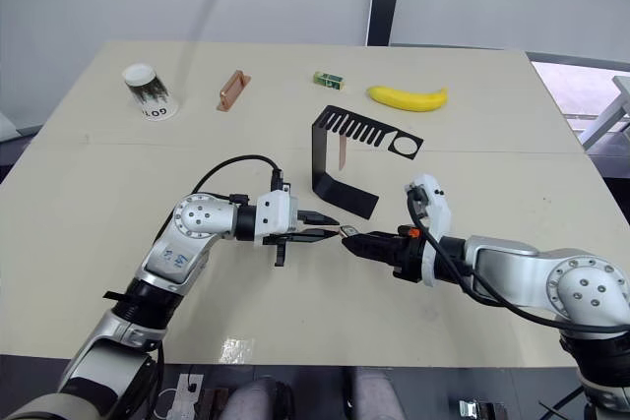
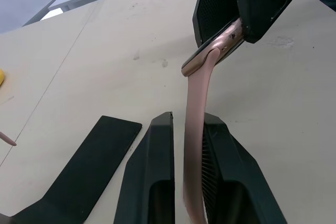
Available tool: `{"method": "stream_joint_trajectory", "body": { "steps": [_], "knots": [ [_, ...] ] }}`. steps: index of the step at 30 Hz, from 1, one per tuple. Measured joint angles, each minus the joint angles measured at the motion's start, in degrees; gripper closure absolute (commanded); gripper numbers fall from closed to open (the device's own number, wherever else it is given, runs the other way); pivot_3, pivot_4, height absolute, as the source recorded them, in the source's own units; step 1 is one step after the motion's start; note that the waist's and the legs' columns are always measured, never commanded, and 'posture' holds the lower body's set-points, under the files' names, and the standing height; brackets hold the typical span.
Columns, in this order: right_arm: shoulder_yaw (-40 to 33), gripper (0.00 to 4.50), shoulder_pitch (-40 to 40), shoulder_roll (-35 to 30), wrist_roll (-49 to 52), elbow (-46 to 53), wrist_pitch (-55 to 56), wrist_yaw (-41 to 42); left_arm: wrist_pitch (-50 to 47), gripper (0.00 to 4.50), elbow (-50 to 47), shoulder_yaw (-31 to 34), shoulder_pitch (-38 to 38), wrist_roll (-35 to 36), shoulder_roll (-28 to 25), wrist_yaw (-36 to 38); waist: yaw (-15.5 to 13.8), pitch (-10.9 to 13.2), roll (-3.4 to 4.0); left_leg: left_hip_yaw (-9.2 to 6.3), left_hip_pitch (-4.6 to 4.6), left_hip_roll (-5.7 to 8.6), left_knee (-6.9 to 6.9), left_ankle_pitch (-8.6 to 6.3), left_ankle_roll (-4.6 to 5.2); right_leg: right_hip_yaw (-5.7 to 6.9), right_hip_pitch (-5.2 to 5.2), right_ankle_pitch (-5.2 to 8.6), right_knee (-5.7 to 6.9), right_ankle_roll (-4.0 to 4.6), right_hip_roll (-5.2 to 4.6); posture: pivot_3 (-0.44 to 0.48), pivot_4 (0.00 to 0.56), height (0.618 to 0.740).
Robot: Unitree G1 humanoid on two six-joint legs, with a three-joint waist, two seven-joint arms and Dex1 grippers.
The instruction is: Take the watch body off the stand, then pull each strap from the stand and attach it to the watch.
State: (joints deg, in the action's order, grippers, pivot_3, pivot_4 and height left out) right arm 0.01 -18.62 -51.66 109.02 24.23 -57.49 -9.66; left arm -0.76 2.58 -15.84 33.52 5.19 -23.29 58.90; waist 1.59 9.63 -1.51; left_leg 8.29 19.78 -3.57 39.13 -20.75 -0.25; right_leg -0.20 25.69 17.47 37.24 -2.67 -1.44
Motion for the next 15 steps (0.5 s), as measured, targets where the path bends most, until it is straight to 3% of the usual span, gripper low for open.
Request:
{"method": "stream_joint_trajectory", "body": {
  "steps": [15],
  "knots": [
    [0.0,2.98,0.0,0.0,0.0,-0.3,0.0,0.0,0.9,3.81,0.2,0.1,0.0,0.1,0.4,-0.1,0.0,0.0,0.0,0.0,0.0,0.0,0.0,0.0,0.0,0.0,0.0,0.0,0.0,0.0,0.0,0.0,0.15,0.74]
  ]
}}
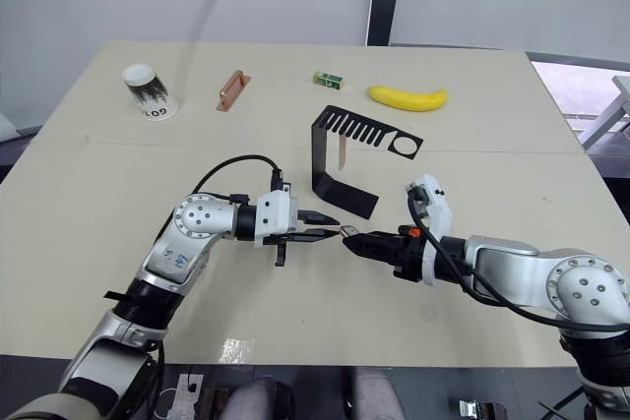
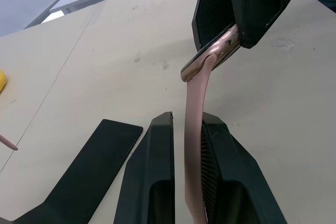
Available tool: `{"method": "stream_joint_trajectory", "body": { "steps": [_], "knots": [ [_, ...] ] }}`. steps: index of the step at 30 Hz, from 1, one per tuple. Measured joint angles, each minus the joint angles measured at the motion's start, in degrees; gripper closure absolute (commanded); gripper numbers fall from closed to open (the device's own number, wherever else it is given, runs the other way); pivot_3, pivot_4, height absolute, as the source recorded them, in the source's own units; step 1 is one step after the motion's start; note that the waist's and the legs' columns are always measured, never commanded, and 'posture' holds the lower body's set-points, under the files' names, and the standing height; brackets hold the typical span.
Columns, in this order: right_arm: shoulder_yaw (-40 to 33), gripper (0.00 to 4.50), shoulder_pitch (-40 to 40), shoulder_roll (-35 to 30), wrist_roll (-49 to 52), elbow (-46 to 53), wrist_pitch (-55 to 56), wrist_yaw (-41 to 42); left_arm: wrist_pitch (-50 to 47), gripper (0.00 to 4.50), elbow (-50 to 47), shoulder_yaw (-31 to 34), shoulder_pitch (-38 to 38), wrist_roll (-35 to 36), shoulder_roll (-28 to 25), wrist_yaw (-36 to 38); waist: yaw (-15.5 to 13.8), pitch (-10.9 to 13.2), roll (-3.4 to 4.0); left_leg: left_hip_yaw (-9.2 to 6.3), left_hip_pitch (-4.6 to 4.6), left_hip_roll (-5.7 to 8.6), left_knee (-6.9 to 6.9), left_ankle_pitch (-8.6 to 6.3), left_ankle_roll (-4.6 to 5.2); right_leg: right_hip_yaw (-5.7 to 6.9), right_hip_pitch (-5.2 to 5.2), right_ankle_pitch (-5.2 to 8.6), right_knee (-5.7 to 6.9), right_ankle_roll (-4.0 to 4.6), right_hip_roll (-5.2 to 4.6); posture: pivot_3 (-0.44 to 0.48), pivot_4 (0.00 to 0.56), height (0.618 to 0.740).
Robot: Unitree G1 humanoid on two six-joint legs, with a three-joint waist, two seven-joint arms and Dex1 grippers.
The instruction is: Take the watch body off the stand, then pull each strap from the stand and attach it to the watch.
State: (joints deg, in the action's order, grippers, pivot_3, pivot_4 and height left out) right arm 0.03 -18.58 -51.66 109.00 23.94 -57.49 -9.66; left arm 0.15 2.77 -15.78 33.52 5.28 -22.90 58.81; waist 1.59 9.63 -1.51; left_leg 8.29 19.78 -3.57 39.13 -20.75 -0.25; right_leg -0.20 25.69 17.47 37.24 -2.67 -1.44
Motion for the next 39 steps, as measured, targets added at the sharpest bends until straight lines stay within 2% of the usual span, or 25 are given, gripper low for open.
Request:
{"method": "stream_joint_trajectory", "body": {
  "steps": [12,14,15,39],
  "knots": [
    [0.0,2.98,0.5,0.0,-0.2,0.0,0.0,0.0,0.6,3.81,0.2,0.0,0.0,0.2,0.3,0.0,0.0,0.0,0.0,0.0,0.0,0.0,0.0,0.0,0.0,0.0,0.0,0.0,0.0,0.0,0.0,0.0,0.15,0.74],
    [0.0,2.98,0.5,0.0,-0.4,0.0,0.0,0.0,0.7,4.36,0.2,0.1,0.0,0.3,0.4,0.0,0.0,0.0,0.0,0.0,0.0,0.0,0.0,0.0,0.0,0.0,0.0,0.0,0.0,0.0,0.0,0.0,0.15,0.74],
    [0.0,2.98,0.6,0.0,-0.5,0.0,0.0,0.0,0.7,4.43,0.2,0.1,0.0,0.3,0.4,0.1,0.0,0.0,0.0,0.0,0.0,0.0,0.0,0.0,0.0,0.0,0.0,0.0,0.0,0.0,0.0,0.0,0.15,0.74],
    [-0.1,2.98,0.3,0.0,-0.6,0.0,0.1,0.0,0.8,4.43,0.5,0.3,0.0,0.7,1.3,-0.4,0.0,0.0,0.0,0.0,0.0,0.0,0.0,0.0,0.0,0.0,0.0,0.0,0.0,0.0,0.0,0.0,0.15,0.74]
  ]
}}
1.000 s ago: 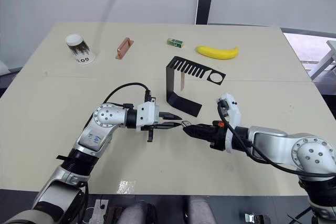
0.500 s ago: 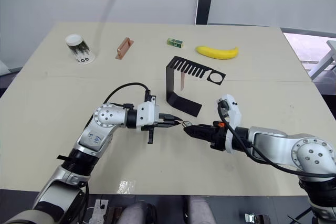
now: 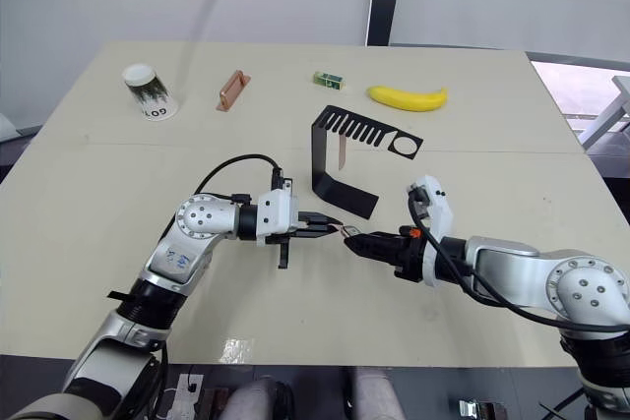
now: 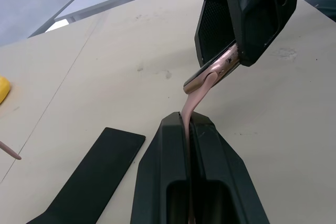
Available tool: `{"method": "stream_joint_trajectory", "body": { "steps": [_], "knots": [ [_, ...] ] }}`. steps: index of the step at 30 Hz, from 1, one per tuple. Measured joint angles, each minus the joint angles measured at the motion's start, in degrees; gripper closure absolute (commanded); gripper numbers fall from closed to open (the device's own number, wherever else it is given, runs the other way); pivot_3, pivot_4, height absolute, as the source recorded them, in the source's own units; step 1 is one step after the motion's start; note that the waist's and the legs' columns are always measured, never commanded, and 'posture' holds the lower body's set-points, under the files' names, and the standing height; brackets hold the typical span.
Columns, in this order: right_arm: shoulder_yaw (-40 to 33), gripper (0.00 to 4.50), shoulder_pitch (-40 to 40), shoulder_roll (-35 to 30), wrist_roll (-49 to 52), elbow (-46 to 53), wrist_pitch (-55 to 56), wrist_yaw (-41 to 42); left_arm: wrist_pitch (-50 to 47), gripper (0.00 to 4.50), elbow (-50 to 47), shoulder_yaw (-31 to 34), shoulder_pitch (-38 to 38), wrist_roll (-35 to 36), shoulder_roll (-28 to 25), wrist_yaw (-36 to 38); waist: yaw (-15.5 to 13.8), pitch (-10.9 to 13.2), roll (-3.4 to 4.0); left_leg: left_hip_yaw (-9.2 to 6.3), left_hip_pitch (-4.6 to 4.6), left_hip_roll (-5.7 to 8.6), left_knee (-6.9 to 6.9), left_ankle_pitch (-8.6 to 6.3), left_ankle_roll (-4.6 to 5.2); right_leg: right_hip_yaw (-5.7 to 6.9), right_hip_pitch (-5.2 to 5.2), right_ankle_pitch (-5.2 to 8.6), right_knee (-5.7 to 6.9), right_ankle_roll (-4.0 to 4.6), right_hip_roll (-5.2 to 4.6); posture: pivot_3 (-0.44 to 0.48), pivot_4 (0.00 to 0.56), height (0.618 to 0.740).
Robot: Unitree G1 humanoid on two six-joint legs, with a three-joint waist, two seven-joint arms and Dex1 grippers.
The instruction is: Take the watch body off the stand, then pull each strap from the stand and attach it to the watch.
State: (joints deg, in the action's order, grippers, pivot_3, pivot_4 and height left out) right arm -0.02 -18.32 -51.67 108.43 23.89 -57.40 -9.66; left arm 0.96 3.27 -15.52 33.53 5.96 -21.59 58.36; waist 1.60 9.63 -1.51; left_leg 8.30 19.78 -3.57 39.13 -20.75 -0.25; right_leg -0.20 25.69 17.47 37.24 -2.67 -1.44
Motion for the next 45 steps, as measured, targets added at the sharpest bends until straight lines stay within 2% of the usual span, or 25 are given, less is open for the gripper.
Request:
{"method": "stream_joint_trajectory", "body": {
  "steps": [45],
  "knots": [
    [0.9,2.98,-1.2,0.0,-0.1,0.0,0.0,-1.8,-0.5,4.43,1.4,0.4,0.7,-0.5,1.0,0.0,0.0,0.0,0.0,0.0,0.0,0.0,0.0,0.0,0.0,0.0,0.0,0.0,-0.01,0.0,0.0,0.0,0.15,0.74]
  ]
}}
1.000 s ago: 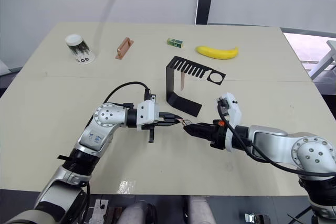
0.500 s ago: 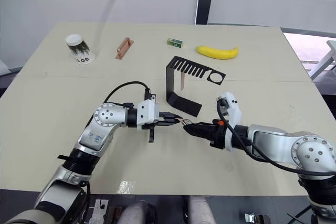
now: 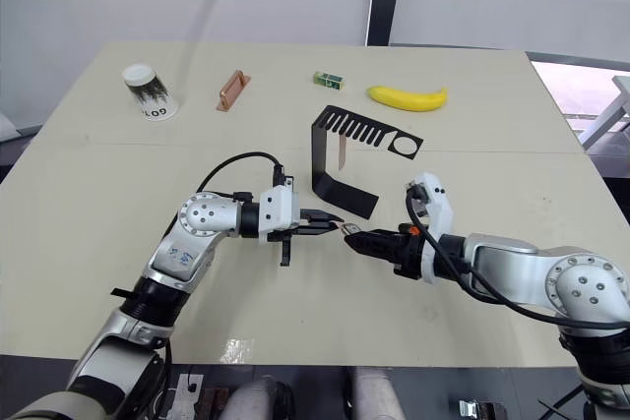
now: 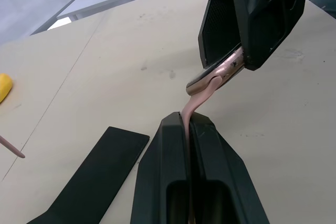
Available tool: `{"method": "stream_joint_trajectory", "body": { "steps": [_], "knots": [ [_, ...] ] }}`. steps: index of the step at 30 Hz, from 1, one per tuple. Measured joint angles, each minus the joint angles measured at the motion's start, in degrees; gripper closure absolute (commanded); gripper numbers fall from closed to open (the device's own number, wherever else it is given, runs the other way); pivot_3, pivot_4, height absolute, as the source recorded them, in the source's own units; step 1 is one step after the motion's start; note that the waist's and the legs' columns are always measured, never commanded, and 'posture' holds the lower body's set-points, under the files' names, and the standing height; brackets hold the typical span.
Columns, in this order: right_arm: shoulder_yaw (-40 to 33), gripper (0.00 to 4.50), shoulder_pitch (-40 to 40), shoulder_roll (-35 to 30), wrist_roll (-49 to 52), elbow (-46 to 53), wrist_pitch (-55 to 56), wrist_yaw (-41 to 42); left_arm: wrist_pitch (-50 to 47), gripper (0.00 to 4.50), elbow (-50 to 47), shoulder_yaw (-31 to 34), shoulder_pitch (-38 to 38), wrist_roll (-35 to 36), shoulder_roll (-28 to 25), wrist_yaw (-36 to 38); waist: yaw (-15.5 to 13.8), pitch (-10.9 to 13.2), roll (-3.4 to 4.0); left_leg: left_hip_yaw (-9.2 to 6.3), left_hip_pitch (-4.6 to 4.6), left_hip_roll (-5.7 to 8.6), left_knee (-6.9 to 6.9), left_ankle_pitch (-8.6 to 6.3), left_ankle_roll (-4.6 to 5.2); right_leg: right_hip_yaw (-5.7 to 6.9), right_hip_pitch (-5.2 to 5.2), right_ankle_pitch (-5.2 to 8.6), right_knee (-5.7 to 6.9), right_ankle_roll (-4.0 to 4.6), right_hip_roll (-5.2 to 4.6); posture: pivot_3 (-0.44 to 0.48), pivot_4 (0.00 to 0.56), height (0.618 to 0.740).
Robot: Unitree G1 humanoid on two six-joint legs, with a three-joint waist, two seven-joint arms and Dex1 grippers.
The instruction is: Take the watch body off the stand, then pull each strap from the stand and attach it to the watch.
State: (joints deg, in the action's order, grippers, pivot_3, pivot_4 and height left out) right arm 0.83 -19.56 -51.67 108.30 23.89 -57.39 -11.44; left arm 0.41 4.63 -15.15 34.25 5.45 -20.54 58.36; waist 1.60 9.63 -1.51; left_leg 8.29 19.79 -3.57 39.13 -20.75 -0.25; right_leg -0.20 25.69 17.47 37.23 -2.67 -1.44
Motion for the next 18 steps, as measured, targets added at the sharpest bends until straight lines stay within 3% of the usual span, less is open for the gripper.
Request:
{"method": "stream_joint_trajectory", "body": {
  "steps": [18],
  "knots": [
    [0.4,2.98,-0.1,0.0,0.0,0.0,0.2,-0.3,0.0,4.43,0.2,0.0,0.0,0.0,0.0,0.0,0.0,0.0,0.0,0.0,0.0,0.0,0.0,0.0,0.0,0.0,0.0,0.0,-0.01,0.0,0.0,0.0,0.15,0.74]
  ]
}}
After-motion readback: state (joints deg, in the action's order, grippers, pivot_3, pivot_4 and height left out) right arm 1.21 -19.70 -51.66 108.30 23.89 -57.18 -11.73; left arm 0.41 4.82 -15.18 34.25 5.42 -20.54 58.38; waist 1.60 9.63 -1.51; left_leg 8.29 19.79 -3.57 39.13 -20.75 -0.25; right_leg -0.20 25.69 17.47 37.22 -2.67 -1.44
